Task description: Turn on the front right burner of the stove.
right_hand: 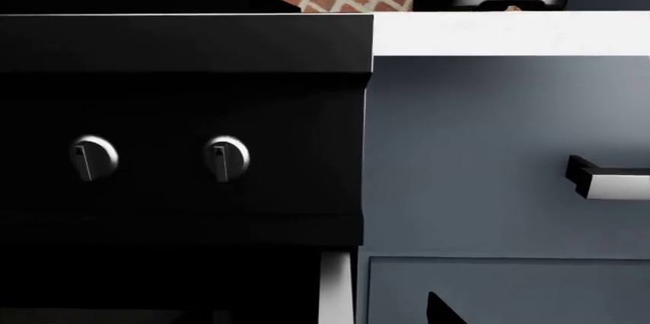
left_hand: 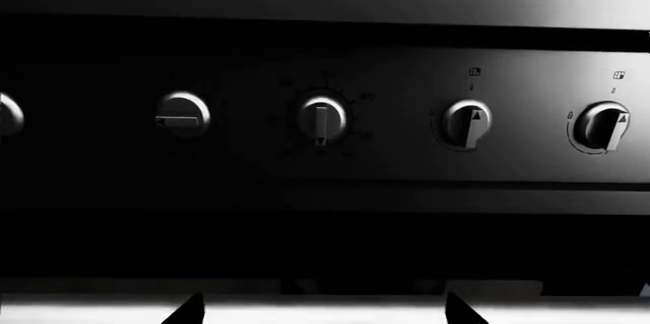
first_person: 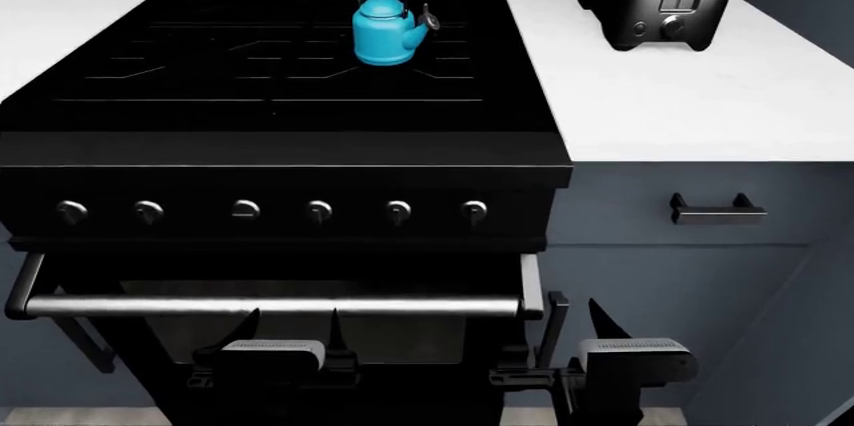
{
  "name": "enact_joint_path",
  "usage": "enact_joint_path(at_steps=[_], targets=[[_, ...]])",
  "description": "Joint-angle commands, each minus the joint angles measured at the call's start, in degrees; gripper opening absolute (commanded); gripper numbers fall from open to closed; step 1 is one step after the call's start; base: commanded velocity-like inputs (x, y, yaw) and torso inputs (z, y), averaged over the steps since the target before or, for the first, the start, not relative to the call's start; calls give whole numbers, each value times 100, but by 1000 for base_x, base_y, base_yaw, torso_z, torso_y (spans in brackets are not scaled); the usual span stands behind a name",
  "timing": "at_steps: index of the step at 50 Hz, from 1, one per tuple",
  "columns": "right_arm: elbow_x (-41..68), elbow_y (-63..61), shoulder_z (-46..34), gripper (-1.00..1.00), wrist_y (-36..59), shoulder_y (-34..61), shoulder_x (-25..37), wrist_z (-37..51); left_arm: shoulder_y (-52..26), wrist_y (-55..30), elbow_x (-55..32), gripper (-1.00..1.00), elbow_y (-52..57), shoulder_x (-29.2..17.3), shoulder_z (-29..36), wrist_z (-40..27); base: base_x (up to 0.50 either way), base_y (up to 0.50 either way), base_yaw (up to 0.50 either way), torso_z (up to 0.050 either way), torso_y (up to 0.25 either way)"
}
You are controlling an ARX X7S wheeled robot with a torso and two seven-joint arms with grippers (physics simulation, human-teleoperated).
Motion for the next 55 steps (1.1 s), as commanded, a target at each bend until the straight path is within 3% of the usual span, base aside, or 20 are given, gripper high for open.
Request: enact_joint_path(at_steps=[1,22,55], targets=[[102,15,-110,100,-42,1,111,99,-4,-57,-118,100,16,-95,98,-107,0,0,0,-50,0],[227,14,-253,100,-100,15,240,267,35,293,-307,100,-9,-201,200,-226,0,0,0,-49,0],[277,42,-506,100,-72,37,430,440,31,308,-517,100,-20,-363,361,-440,25,89,0,0,0]])
